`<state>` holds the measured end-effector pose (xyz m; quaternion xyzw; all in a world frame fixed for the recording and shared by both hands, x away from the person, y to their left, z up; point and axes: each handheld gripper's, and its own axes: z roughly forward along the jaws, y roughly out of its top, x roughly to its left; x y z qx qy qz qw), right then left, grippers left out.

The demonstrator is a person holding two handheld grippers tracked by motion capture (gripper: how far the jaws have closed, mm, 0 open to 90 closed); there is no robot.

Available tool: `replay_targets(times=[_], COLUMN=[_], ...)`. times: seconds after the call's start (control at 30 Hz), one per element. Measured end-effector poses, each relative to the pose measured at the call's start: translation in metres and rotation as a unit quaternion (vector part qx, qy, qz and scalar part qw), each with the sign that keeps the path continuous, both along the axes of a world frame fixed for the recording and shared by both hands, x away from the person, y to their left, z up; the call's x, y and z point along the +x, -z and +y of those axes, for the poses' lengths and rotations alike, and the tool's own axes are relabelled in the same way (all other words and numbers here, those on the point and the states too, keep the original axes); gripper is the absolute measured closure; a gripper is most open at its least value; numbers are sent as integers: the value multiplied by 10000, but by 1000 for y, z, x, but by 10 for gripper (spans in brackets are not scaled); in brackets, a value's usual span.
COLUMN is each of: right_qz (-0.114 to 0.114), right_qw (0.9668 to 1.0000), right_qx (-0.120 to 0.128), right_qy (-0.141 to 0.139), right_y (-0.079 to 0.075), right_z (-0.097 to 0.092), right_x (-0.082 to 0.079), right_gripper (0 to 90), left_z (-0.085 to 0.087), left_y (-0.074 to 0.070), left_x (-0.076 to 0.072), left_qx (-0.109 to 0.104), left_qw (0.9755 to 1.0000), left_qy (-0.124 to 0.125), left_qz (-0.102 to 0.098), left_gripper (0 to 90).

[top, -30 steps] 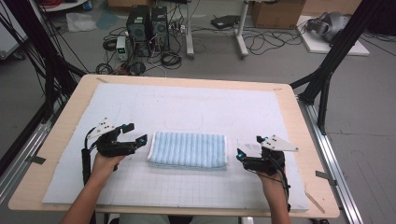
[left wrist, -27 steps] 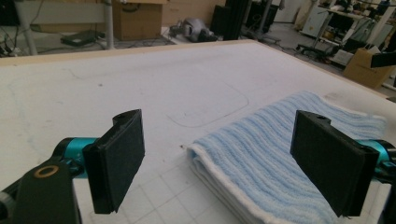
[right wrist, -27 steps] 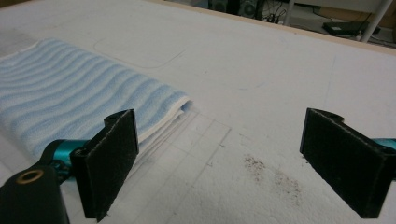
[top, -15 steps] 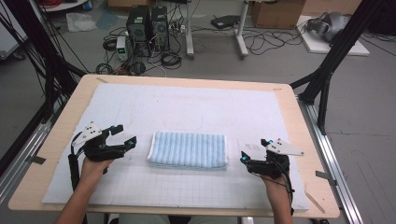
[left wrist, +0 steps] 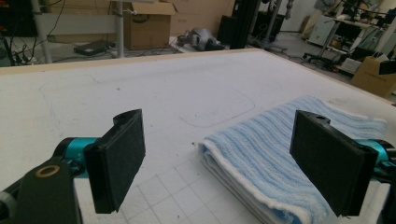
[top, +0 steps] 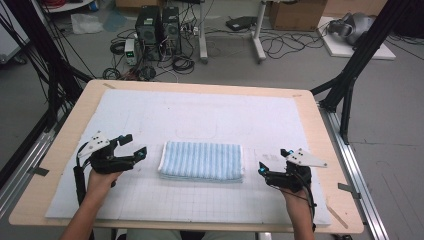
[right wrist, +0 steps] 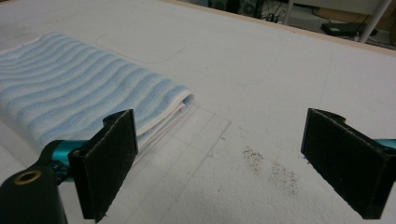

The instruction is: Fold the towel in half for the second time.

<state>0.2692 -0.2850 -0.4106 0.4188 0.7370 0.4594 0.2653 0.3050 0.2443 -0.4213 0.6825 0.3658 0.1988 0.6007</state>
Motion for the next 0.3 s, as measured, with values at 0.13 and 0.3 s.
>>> replay_targets(times=[0.13,0.3], right_qz=[-31,-15], right_qw=[10000,10000], right_qx=[16,41], right_qy=[-3,-25], right_y=[0,-1], right_z=[0,2], right_x=[1,1], right_gripper=[100,101], left_z=[0,-1], left_y=[-1,-2], left_x=[0,0], left_qx=[-15,-33], left_qw=[10000,10000], left_qy=[6,12], left_qz=[-24,-27], left_gripper=[187,187])
